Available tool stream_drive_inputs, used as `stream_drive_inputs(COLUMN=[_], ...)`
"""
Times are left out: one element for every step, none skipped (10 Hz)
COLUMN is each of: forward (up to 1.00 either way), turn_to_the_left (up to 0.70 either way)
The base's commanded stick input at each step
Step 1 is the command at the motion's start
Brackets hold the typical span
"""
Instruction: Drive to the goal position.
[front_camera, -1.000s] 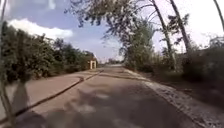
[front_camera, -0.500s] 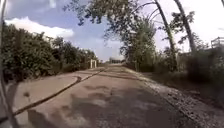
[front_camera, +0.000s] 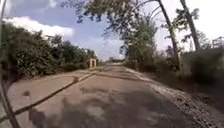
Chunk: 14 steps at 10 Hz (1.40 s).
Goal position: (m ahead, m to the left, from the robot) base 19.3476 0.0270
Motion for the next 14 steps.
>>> stream_drive_inputs(forward=[0.70,0.70,0.70,0.70,0.70,0.70,0.70,0.70,0.70,0.70,0.70,0.70,0.70,0.70], turn_to_the_left=[-0.07,-0.03,0.00,0.00,0.00,0.00,0.00,0.00,0.00,0.00,0.00,0.00,0.00,0.00])
